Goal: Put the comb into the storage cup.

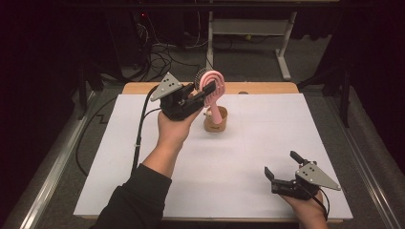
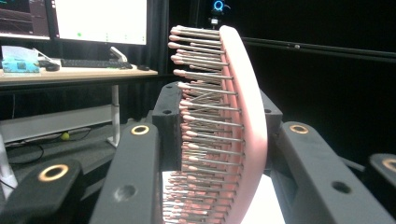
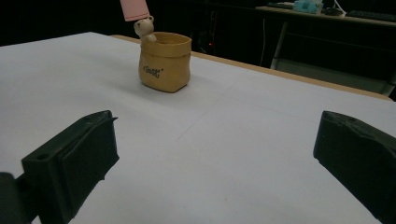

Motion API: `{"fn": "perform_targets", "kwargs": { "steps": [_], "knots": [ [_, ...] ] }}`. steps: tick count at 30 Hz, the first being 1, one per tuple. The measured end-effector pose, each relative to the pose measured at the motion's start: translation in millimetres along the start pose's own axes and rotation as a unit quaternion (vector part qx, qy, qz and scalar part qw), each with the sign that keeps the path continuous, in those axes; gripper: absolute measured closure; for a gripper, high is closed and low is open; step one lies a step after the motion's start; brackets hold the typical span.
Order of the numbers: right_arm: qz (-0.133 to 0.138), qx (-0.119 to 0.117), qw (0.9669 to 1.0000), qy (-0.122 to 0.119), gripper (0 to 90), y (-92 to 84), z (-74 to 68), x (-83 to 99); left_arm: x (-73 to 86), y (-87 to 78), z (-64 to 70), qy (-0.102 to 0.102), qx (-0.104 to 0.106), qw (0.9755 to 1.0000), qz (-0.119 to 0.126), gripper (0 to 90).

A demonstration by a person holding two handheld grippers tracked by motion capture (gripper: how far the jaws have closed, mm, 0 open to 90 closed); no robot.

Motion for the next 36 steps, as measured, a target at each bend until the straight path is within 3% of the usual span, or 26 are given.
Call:
{"fn": "perform_targets", "kwargs": {
  "steps": [16,30,36],
  "knots": [
    [0.004,-0.003,1.0,0.001,0.2,-0.7,-0.9,-0.7,-5.9,15.3,-12.2,-0.004,-0.011,0.9999,0.004,63.6],
    [0.007,-0.006,1.0,0.0,0.2,-1.4,-1.6,-1.7,-6.5,27.7,-22.1,-0.02,-0.022,0.9995,0.01,63.6],
    [0.01,-0.006,0.9999,-0.004,0.2,-1.4,-2.8,-2.1,-2.9,34.4,-26.9,-0.019,-0.035,0.9992,0.006,63.6]
  ]
}}
Point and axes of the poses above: each handheld gripper's, and its own axes: y roughly forward along the jaws, x roughly out of its underside, z roughly to its right, the point moved 7 cm from there along y, roughly forward along the jaws, and after that the axes turned 10 degrees about y, right-handed, at the moved point
